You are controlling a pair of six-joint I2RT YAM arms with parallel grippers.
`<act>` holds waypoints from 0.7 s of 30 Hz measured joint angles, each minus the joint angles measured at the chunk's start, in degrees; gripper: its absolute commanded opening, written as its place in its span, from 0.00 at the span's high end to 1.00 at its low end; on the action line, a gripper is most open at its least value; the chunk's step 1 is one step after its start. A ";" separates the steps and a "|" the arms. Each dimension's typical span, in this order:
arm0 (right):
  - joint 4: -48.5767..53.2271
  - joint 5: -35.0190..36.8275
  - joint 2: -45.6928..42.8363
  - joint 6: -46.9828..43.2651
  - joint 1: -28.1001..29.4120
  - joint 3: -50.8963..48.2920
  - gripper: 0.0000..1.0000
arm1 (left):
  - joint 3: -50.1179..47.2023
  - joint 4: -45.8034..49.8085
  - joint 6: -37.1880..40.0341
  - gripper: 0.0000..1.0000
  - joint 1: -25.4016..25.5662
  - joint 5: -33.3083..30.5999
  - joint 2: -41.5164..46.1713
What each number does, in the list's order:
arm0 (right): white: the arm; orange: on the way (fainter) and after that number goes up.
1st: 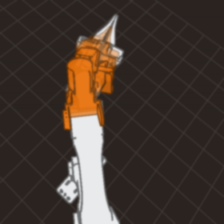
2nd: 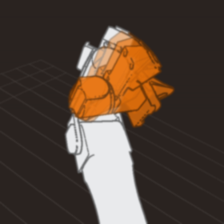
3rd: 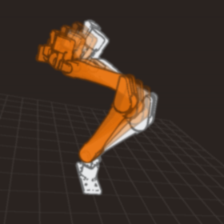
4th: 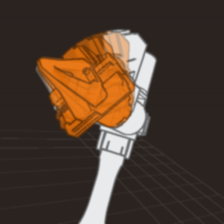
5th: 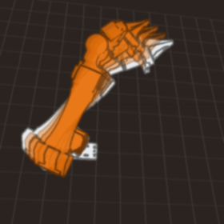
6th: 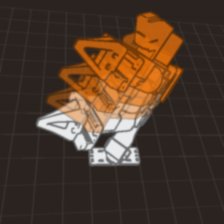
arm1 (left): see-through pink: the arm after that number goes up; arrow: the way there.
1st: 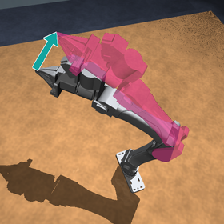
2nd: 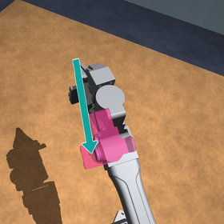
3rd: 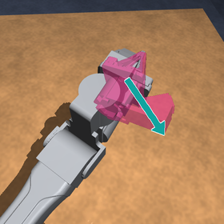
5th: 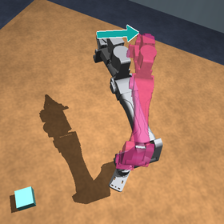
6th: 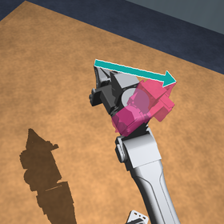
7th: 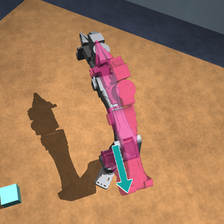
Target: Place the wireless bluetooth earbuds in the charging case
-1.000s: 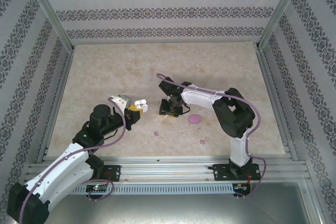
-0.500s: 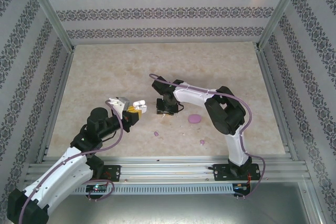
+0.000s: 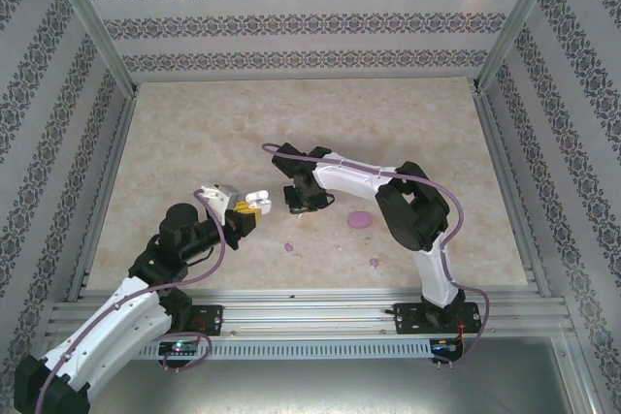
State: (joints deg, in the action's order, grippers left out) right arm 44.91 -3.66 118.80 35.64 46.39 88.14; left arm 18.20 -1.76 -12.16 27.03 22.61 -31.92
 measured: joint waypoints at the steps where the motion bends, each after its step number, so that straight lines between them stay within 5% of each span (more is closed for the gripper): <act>1: 0.44 0.52 -0.68 -1.01 0.04 -0.02 0.84 | 0.00 -0.11 -0.02 1.00 0.00 0.31 -0.04; 21: -1.05 8.26 -29.51 -16.06 3.76 -6.88 0.86 | 0.72 -10.21 -1.88 1.00 0.00 15.30 -12.57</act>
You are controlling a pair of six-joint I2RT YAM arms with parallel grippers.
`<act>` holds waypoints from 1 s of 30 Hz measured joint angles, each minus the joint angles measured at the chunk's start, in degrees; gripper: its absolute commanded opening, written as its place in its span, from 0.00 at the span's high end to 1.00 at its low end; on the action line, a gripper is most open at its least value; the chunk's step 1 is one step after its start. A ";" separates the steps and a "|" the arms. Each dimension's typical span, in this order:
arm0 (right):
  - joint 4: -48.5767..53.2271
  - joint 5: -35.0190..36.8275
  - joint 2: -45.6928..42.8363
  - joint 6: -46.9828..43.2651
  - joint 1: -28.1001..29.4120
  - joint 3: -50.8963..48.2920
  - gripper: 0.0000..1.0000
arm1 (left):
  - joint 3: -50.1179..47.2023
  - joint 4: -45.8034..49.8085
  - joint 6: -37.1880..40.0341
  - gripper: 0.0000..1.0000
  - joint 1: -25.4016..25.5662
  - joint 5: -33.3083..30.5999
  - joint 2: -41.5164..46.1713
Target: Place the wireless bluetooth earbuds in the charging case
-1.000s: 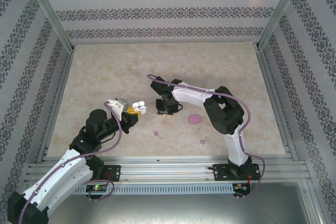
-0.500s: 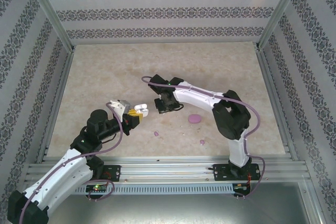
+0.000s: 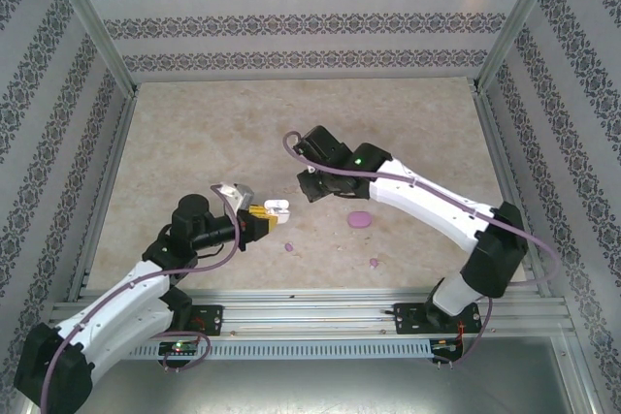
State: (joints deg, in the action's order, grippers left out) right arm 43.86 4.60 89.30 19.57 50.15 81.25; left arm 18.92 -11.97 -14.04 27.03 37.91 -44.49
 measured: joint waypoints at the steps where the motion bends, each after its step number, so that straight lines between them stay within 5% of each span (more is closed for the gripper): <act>1: -0.57 0.13 -1.05 -0.52 0.94 -0.39 0.86 | 0.50 -0.76 -0.15 1.00 0.00 0.90 -1.11; 8: -3.74 0.57 -4.96 -3.82 5.90 -1.14 0.86 | 2.64 -6.27 -1.31 1.00 0.00 4.11 -4.42; 30: -4.92 1.22 -5.49 -6.14 7.87 -2.69 0.86 | 2.86 -9.57 -2.75 1.00 0.00 2.56 -5.03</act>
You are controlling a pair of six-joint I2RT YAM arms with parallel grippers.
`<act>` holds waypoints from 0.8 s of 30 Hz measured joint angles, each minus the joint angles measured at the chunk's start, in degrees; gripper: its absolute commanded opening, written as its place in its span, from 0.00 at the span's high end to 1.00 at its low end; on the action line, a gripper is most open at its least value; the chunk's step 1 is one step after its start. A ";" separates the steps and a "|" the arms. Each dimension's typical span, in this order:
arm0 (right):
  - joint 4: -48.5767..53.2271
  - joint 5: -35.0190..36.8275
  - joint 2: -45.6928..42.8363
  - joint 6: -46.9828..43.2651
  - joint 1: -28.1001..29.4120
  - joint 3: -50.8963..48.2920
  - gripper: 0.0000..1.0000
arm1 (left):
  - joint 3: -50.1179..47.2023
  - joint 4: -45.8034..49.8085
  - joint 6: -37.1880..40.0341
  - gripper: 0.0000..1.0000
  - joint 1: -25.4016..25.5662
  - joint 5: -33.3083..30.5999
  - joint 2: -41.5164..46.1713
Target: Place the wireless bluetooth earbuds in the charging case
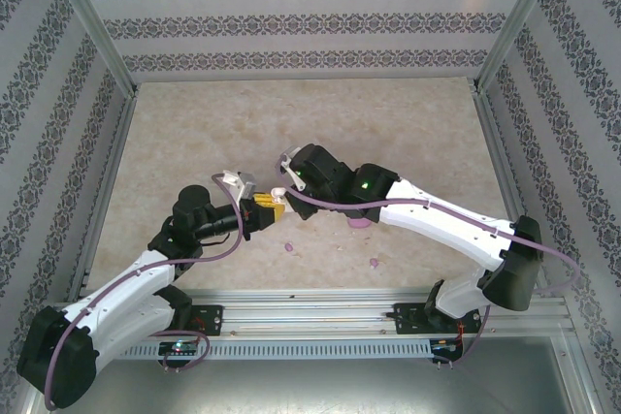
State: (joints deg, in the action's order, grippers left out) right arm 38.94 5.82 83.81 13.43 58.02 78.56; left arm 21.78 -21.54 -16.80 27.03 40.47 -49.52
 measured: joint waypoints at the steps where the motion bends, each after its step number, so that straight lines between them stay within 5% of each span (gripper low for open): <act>1: 0.07 0.22 -0.04 -0.09 0.02 0.00 0.86 | 0.00 -0.09 -0.02 1.00 0.00 -0.13 0.00; 24: 1.53 0.57 0.02 -2.97 1.49 0.02 0.78 | 0.00 -0.66 -0.04 1.00 0.02 -0.11 0.04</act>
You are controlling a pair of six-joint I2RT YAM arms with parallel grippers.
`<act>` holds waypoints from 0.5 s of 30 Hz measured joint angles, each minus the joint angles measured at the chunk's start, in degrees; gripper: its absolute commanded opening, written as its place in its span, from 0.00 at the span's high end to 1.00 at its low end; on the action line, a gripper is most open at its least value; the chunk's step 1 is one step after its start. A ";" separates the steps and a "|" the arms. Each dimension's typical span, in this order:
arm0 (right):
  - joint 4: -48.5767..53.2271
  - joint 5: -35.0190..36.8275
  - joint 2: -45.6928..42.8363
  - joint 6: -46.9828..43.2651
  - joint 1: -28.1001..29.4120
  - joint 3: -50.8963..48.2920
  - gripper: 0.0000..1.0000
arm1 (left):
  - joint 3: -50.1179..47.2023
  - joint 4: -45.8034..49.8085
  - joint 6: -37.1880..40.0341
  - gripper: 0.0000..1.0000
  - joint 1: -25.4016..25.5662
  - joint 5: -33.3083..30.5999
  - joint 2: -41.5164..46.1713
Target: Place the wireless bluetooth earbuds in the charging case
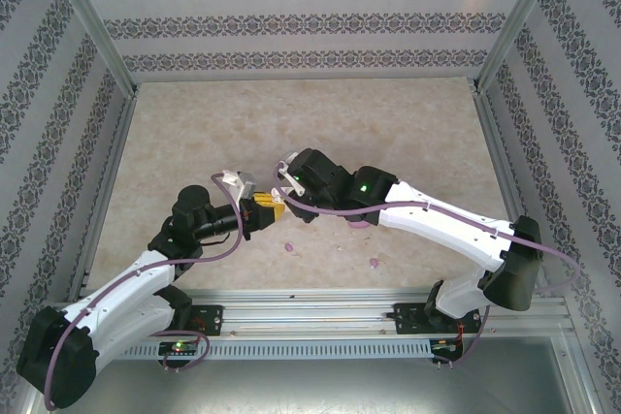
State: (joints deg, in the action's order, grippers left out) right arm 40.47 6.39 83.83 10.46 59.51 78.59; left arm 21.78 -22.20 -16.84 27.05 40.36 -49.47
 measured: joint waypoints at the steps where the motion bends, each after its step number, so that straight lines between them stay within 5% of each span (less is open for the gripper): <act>1: 0.00 -0.15 0.00 -0.02 0.00 0.00 0.77 | 0.00 0.00 0.00 1.00 0.00 0.04 0.00; 15: -0.11 -9.38 0.00 1.05 -2.49 0.00 0.64 | 0.00 0.35 0.02 1.00 0.00 -0.31 -0.22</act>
State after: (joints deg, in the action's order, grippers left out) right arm 40.36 -2.98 83.83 11.51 57.01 78.59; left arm 21.78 -21.85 -16.82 27.05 40.05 -49.69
